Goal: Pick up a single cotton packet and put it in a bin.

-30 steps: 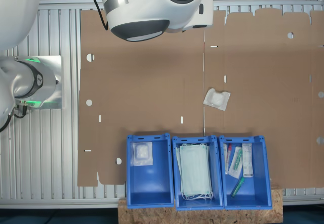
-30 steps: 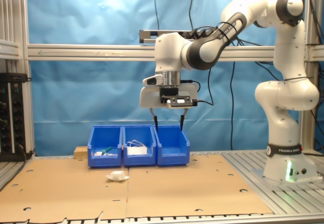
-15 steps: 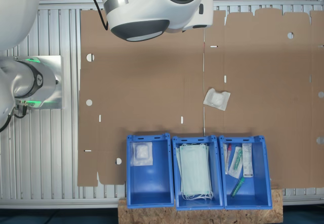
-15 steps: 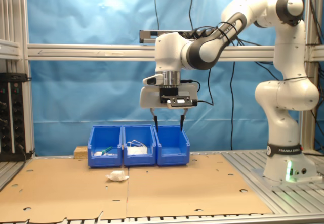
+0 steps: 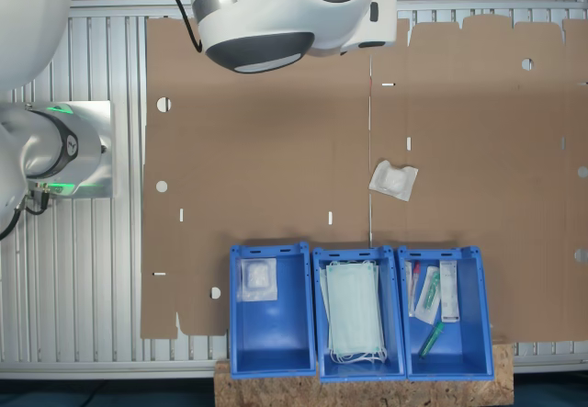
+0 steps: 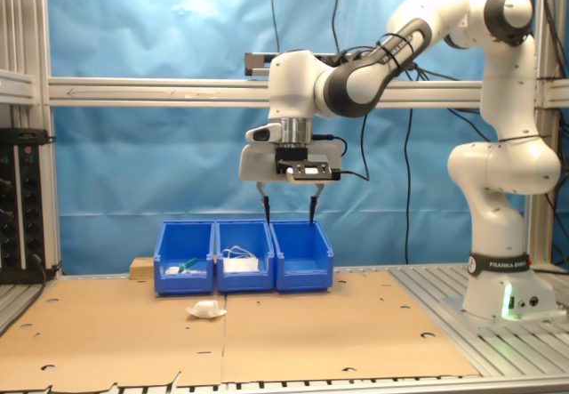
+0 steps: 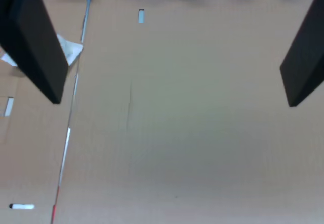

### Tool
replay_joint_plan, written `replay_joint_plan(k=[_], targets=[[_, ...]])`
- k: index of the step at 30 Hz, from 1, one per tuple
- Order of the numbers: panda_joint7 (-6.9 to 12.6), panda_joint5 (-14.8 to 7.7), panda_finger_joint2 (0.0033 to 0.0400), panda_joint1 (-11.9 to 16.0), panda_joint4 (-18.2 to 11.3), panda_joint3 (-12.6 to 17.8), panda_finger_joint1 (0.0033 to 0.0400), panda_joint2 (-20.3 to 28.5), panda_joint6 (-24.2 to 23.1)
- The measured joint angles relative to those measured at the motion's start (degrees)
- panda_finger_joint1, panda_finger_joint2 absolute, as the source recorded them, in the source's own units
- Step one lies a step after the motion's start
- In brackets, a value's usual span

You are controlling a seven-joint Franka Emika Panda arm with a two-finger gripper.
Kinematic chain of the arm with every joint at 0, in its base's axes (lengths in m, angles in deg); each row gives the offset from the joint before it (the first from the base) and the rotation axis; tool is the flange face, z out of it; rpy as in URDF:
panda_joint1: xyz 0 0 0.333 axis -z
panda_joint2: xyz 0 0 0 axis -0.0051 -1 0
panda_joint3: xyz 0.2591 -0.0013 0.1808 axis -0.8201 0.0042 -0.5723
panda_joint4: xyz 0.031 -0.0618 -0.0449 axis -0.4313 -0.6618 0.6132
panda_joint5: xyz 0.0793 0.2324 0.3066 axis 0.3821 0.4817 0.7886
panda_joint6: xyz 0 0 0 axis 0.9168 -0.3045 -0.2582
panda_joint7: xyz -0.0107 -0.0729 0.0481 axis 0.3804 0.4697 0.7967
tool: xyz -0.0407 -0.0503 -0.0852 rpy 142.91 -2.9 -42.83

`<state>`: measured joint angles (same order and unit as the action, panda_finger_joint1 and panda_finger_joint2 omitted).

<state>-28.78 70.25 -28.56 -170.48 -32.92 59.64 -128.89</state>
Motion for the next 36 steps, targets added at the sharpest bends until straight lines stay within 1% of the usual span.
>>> replay_joint_plan(k=[7,11,12,13,14,20,24,31,36], targets=[[0.2,0.0,0.04,0.0,3.8,0.79,0.04,-2.17,0.0],[1.22,0.0,0.04,0.0,6.19,1.57,0.04,-4.36,0.0],[2.08,0.0,0.04,0.0,7.39,2.07,0.04,-5.65,0.0],[2.08,0.0,0.04,0.0,7.39,2.07,0.04,-5.65,0.0],[3.29,0.0,0.04,0.0,8.7,2.67,0.04,-7.09,0.0],[7.1,0.0,0.04,0.11,12.63,4.86,0.04,-11.5,0.0],[9.3,0.0,0.04,0.53,15.17,6.19,0.04,-14.16,0.0],[12.44,0.0,0.04,2.05,19.39,7.64,0.04,-18.03,0.58],[13.86,0.0,0.04,3.22,21.72,8.1,0.04,-19.99,1.09]])
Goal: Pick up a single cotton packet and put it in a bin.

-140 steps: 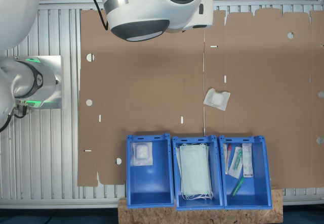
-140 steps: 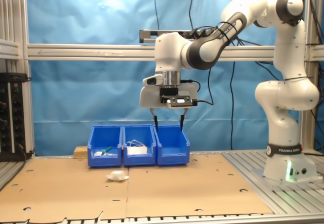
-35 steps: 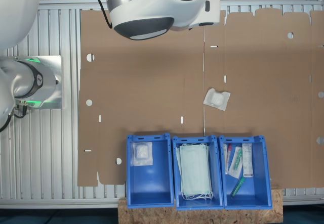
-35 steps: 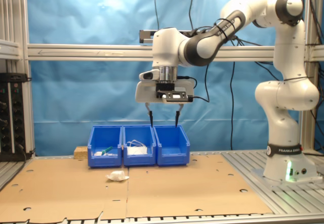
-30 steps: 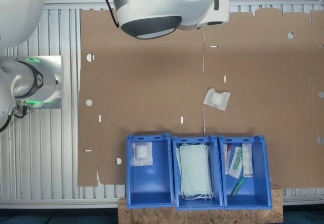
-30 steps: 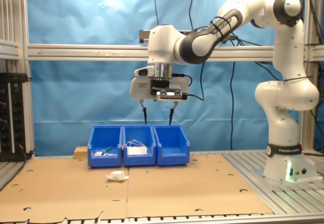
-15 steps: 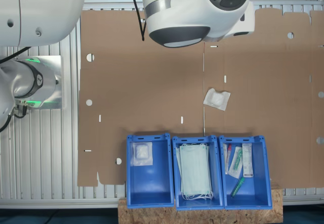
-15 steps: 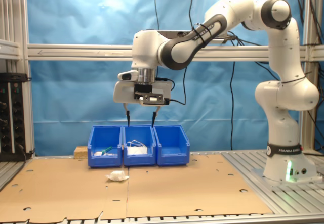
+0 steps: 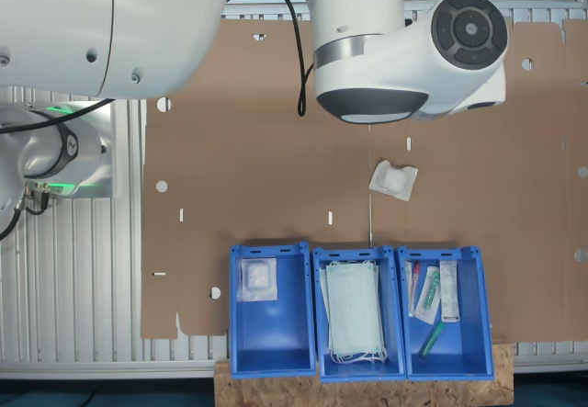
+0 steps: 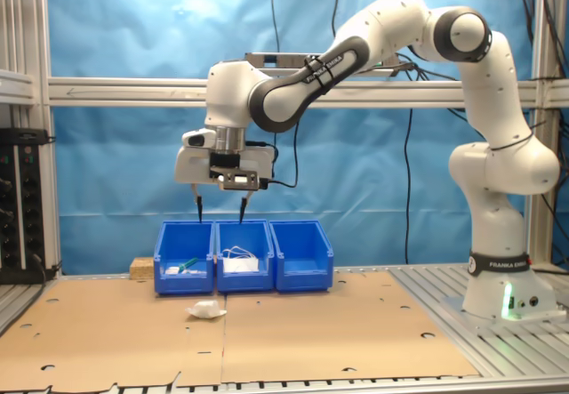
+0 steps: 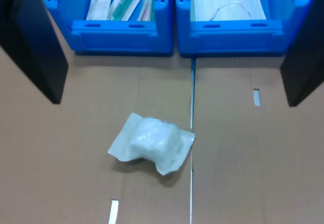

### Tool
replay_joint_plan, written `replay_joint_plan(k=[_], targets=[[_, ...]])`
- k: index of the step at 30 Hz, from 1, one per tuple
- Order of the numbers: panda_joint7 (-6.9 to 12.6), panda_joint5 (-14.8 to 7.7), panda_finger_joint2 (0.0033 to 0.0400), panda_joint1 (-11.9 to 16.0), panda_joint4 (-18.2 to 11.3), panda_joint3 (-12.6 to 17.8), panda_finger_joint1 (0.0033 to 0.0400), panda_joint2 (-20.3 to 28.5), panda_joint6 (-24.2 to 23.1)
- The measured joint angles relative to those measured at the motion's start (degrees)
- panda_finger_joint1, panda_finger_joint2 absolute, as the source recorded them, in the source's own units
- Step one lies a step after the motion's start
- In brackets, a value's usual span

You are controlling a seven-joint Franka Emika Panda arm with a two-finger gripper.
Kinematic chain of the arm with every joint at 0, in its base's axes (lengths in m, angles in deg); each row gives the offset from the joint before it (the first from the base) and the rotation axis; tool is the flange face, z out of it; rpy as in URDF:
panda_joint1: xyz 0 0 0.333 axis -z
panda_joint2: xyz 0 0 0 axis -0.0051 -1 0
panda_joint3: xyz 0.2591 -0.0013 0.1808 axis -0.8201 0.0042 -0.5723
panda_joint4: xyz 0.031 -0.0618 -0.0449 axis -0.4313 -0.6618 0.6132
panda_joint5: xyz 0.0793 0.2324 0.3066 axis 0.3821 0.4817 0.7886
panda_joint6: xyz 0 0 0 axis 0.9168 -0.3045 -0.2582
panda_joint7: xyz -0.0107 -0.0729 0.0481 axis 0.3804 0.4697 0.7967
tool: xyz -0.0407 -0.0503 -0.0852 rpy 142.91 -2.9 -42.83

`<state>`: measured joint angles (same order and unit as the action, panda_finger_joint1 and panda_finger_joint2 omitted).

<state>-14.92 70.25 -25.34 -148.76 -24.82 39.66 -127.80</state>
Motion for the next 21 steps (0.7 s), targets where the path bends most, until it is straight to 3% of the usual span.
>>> replay_joint_plan(k=[5,10,21], targets=[[1.93,1.02,0.04,1.64,2.75,0.26,0.04,-2.53,0.4],[4.98,4.61,0.04,3.68,5.48,0.48,0.04,-5.86,0.78],[10.01,9.9,0.04,7.1,10.6,0.63,0.04,-13.19,1.91]])
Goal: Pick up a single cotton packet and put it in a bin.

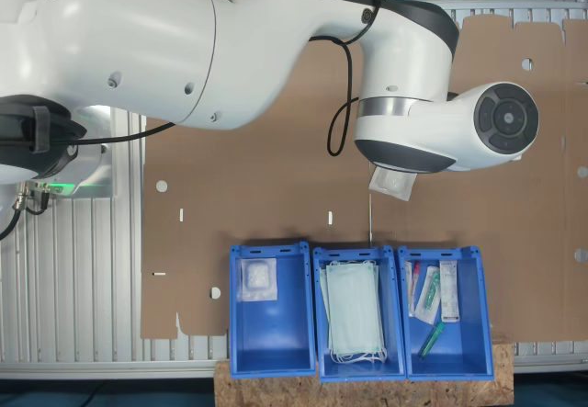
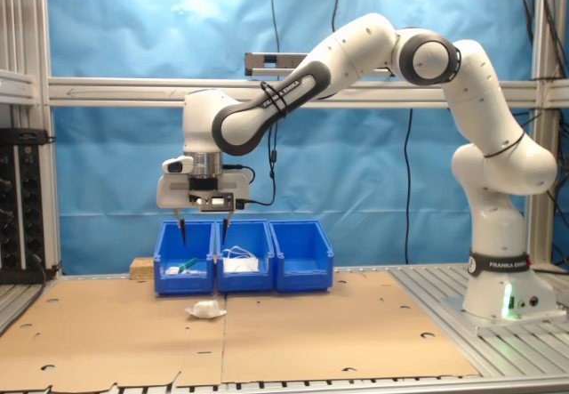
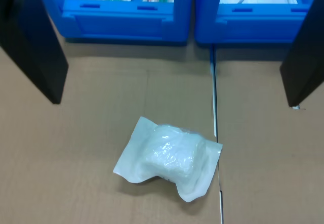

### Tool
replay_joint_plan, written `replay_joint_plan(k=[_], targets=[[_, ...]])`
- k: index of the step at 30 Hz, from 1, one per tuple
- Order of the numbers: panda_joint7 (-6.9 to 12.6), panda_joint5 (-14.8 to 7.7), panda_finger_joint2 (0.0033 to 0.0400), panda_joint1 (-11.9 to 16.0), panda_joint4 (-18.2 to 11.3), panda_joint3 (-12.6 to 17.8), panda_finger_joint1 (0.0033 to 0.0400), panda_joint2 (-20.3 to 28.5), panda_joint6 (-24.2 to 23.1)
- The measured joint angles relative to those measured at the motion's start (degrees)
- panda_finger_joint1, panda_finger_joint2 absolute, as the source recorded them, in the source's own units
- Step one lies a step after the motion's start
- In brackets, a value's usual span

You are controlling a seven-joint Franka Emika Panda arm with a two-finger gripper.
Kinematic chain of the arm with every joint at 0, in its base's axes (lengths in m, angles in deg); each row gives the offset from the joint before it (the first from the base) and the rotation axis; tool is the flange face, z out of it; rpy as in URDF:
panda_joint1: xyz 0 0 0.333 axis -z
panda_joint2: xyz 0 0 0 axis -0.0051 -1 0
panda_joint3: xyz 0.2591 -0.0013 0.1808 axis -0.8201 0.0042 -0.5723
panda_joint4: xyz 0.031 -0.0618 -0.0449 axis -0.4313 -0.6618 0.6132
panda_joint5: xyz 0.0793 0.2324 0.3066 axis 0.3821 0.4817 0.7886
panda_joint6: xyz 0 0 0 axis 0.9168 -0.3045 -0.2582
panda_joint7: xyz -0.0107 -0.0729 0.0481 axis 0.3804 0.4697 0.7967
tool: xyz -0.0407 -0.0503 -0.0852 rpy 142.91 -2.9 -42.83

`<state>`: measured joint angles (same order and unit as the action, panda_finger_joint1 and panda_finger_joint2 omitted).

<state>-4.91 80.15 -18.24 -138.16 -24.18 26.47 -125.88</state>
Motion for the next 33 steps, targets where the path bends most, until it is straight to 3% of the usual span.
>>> replay_joint_plan(k=[14,22,33], targets=[[4.64,4.53,0.04,2.09,3.9,0.0,0.04,-6.83,1.71],[7.59,6.71,0.04,3.06,4.24,0.0,0.04,-9.42,1.44],[10.11,8.79,0.04,3.74,4.3,-0.01,0.04,-12.41,-0.23]])
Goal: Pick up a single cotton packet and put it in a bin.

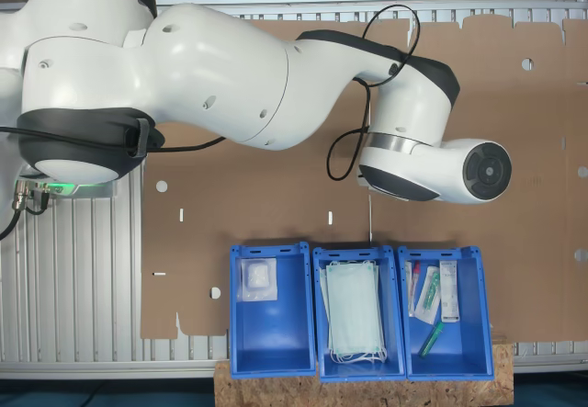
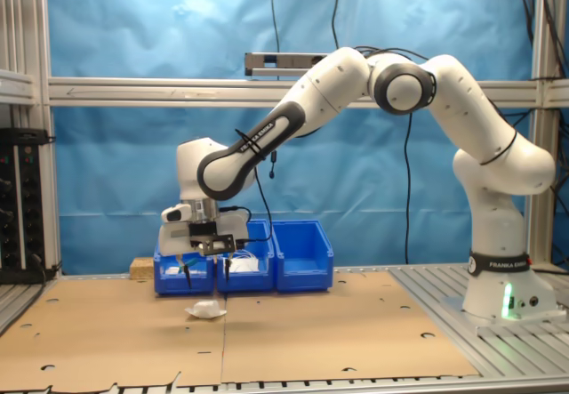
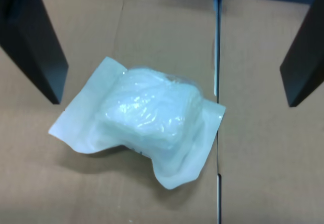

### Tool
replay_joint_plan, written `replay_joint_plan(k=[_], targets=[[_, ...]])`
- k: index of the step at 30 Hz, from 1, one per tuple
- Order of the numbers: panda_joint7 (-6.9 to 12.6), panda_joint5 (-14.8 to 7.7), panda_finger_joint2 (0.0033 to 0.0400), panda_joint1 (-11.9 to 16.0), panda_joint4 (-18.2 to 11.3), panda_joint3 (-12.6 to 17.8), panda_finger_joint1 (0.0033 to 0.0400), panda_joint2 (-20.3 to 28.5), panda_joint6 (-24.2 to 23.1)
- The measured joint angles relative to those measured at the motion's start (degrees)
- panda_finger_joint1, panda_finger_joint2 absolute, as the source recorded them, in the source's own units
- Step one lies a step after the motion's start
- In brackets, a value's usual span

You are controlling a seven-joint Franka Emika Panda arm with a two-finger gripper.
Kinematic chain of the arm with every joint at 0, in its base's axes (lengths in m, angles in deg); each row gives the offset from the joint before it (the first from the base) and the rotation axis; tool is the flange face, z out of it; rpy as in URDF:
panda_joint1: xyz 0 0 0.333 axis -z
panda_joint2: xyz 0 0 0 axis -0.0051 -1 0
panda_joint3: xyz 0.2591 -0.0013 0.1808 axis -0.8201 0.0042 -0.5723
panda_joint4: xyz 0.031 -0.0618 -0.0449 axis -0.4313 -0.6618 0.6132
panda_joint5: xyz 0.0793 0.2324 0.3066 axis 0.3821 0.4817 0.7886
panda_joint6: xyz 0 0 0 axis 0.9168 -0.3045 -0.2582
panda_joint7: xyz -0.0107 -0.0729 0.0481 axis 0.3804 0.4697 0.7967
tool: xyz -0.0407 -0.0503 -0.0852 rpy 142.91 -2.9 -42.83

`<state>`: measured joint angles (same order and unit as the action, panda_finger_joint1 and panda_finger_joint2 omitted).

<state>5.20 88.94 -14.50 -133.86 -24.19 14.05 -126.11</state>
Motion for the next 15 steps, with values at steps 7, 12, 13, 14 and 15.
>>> replay_joint_plan(k=[7,12,13,14,15], targets=[[1.85,2.49,0.04,0.24,0.09,-0.02,0.04,-2.0,-1.52],[2.97,3.67,0.04,0.31,0.54,-0.03,0.04,-3.43,-2.52],[3.17,3.83,0.04,0.32,0.66,-0.04,0.04,-3.72,-2.69],[3.34,3.98,0.04,0.34,0.79,-0.05,0.04,-3.99,-2.84],[3.62,4.26,0.04,0.39,1.15,-0.07,0.04,-4.54,-3.07]])
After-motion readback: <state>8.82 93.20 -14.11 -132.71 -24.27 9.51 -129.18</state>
